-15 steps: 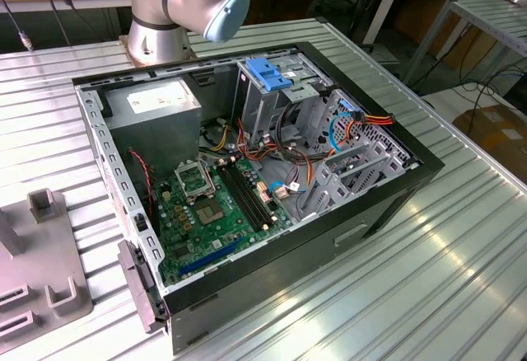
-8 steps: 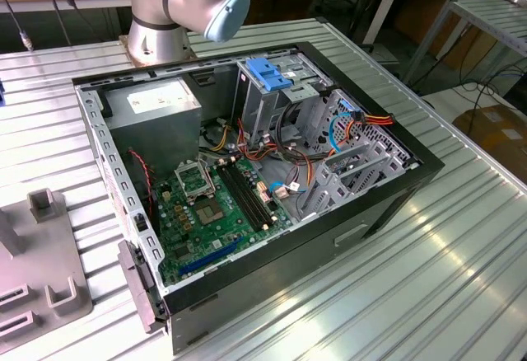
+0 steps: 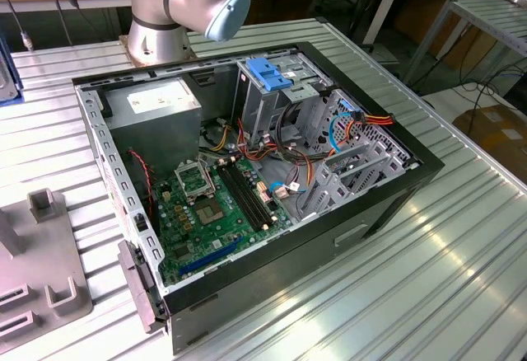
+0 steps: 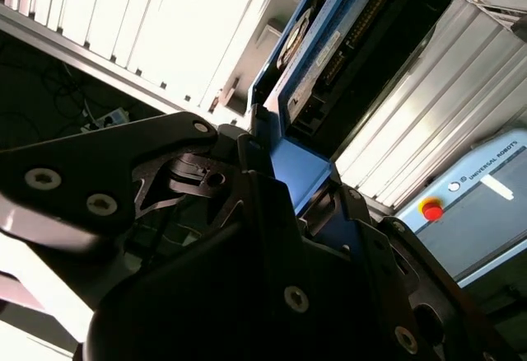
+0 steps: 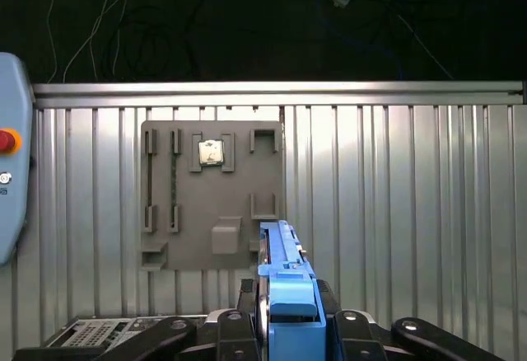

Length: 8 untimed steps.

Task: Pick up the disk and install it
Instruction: 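Pick up the disk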

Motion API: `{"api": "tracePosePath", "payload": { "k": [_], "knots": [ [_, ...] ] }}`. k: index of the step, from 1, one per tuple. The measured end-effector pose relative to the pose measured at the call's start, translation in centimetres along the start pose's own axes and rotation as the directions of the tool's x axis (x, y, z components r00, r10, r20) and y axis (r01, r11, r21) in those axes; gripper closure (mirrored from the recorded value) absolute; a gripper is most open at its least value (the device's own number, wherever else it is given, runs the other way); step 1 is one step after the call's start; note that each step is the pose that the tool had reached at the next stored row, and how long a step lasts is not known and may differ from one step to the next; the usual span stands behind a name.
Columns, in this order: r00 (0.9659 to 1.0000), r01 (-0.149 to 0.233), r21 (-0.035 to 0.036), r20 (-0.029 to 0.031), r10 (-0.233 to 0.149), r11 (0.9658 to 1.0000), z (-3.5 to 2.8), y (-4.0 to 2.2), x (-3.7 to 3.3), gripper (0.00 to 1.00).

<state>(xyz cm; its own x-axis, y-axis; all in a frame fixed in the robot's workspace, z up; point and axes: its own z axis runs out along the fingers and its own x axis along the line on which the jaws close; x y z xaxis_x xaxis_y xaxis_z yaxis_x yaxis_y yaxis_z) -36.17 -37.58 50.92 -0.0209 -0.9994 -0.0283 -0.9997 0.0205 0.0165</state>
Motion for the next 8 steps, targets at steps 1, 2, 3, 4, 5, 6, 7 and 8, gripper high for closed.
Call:
{"api": "tracePosePath", "payload": {
  "k": [1,2,3,4,5,6,7,8],
  "knots": [
    [1.0000,0.000,0.0000,0.0000,0.000,1.0000,-0.01,-0.31,-0.01,0.63],
    [1.0000,0.000,0.0001,0.0000,0.000,1.0000,-0.01,-0.50,-0.01,0.63],
    [1.0000,0.000,0.0001,0.0000,0.000,1.0000,-0.01,-0.69,-0.01,0.63],
    [1.0000,0.000,0.0001,0.0000,0.000,1.0000,-0.01,-0.90,-0.02,0.63],
    [1.0000,0.000,0.0000,0.0000,0.000,1.0000,-0.02,-1.09,-0.02,0.63],
    [1.0000,0.000,0.0000,0.0000,0.000,1.0000,-0.02,-1.32,-0.03,0.63],
    [1.0000,0.000,0.0000,0.0000,0.000,1.0000,-0.02,-1.53,-0.03,0.63],
    [1.0000,0.000,0.0000,-0.0001,0.000,1.0000,-0.03,-1.86,-0.04,0.63]
  ]
}}
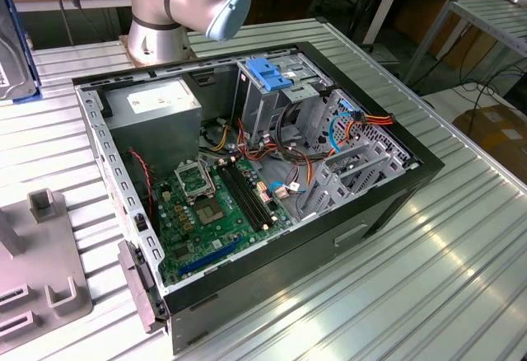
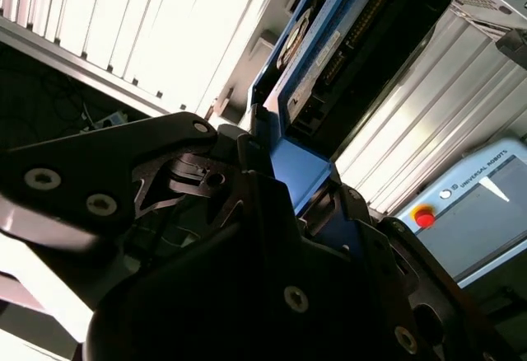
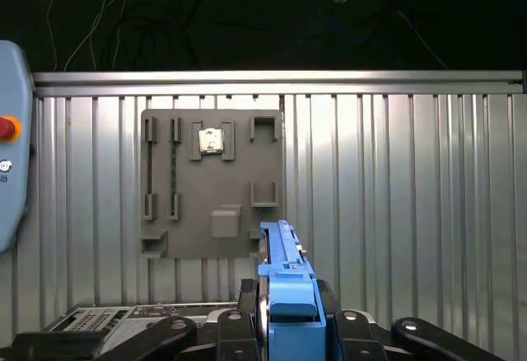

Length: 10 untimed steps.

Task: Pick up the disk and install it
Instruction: 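Pick up the disk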

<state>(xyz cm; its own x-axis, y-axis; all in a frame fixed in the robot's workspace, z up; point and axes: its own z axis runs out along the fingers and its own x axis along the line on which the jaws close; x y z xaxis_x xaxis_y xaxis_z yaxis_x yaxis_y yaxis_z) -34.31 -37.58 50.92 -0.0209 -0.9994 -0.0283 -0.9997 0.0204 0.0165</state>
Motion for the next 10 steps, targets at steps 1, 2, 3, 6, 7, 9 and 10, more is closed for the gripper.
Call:
{"api": "tracePosePath", "payload": {
  "k": [1,2,3,6,7,9,10],
  "knots": [
    [1.0000,0.000,0.0000,0.0000,0.000,1.0000,0.00,-0.21,0.00,0.63],
    [1.0000,0.000,0.0000,0.0000,0.000,1.0000,-0.01,-0.54,-0.01,0.63],
    [1.0000,0.000,0.0001,0.0000,0.000,1.0000,-0.01,-0.90,-0.02,0.63],
    [1.0000,0.000,0.0000,0.0000,0.000,1.0000,-0.02,-1.55,-0.04,0.63],
    [1.0000,0.000,0.0001,0.0000,0.000,1.0000,-0.02,-1.69,-0.04,0.63],
    [1.0000,0.000,0.0000,0.0001,0.000,1.0000,-0.03,-1.94,-0.04,0.63],
    [1.0000,0.000,0.0000,0.0000,0.000,1.0000,-0.03,-2.06,-0.04,0.63]
  ]
}}
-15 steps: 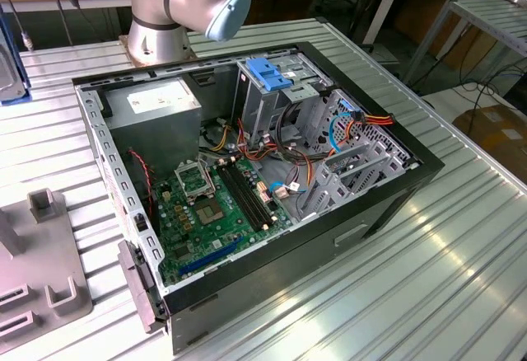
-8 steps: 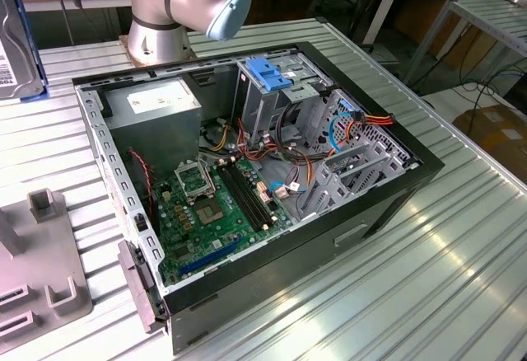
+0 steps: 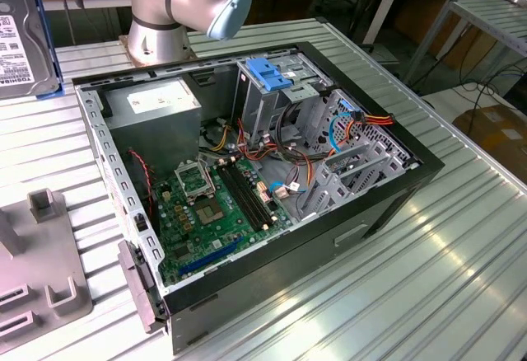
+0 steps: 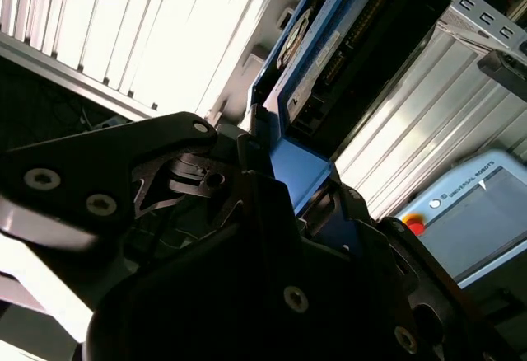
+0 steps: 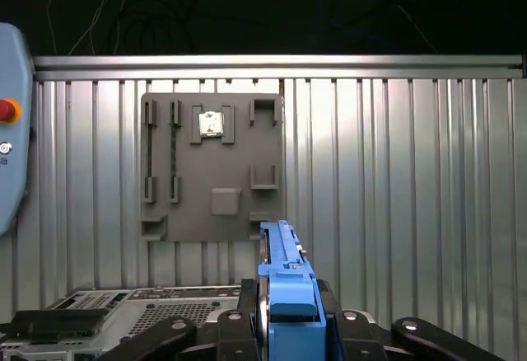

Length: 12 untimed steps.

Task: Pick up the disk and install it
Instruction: 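Pick up the disk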

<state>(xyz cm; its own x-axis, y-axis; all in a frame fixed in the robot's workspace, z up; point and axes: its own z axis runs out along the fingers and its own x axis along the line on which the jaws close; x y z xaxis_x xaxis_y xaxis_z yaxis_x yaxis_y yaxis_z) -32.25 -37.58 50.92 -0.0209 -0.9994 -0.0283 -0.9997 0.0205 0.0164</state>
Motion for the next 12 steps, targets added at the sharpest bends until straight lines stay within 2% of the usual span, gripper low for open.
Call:
{"api": "tracePosePath", "payload": {
  "k": [7,12],
  "knots": [
    [1.0000,0.000,0.0000,0.0000,0.000,1.0000,-0.02,-0.70,0.27,0.63],
    [1.0000,0.000,0.0000,0.0000,0.000,1.0000,-0.03,-0.92,0.60,0.63]
  ]
}}
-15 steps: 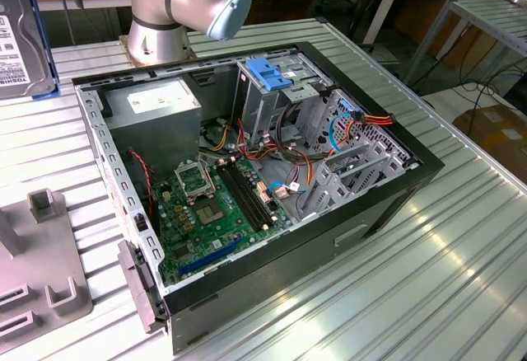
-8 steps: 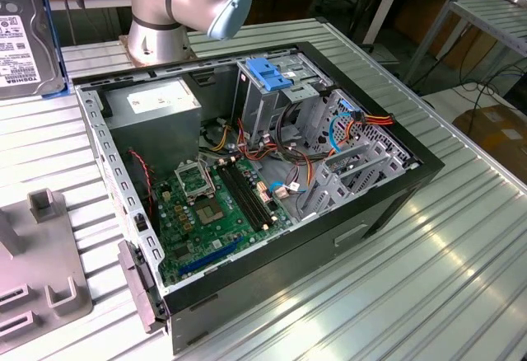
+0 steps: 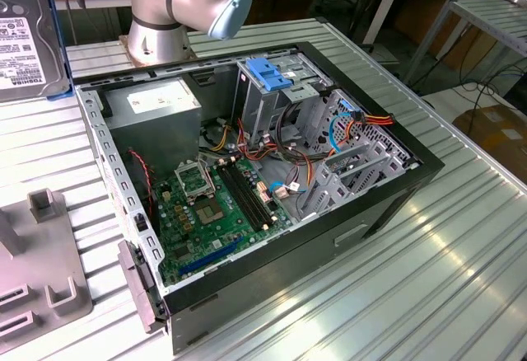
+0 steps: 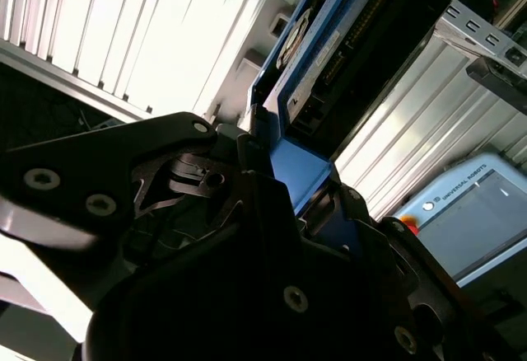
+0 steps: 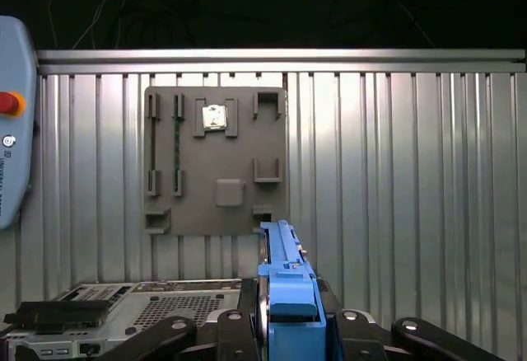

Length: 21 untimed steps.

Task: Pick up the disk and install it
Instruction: 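Pick up the disk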

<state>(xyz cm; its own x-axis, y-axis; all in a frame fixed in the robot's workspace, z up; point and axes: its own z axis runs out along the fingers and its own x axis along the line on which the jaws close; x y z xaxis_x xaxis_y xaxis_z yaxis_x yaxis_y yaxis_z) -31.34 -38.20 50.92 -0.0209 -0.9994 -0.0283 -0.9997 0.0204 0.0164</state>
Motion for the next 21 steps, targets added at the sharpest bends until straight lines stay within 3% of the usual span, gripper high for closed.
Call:
{"api": "tracePosePath", "payload": {
  "k": [7,11,16,21],
  "knots": [
    [1.0000,0.000,0.0000,0.0000,0.000,1.0000,-0.02,-1.14,0.33,0.63],
    [1.0000,0.000,0.0001,0.0000,0.000,1.0000,-0.02,-2.43,0.31,0.63],
    [1.0000,0.000,0.0000,0.0000,0.000,1.0000,-0.02,-3.59,0.34,0.63],
    [1.0000,0.000,0.0000,-0.0003,0.000,1.0000,-0.03,-4.23,0.60,0.63]
  ]
}}
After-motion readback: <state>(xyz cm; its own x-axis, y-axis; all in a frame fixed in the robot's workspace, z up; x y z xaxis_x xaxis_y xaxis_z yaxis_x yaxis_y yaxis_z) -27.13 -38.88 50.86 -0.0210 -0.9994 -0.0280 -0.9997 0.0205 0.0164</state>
